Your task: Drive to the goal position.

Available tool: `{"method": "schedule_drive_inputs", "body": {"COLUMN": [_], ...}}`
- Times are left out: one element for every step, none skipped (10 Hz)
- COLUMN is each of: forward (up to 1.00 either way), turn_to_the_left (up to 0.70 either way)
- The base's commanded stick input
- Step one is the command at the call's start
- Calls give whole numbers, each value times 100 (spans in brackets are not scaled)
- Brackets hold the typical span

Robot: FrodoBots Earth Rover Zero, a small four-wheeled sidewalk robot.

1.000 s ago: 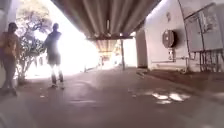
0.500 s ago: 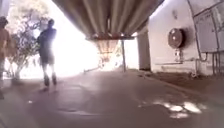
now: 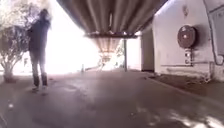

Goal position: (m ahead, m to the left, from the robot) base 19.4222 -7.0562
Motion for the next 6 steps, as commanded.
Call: {"method": "schedule_drive_inputs", "body": {"forward": [85,85,85,85,85,85], "turn_to_the_left": [0,0,0,0,0,0]}}
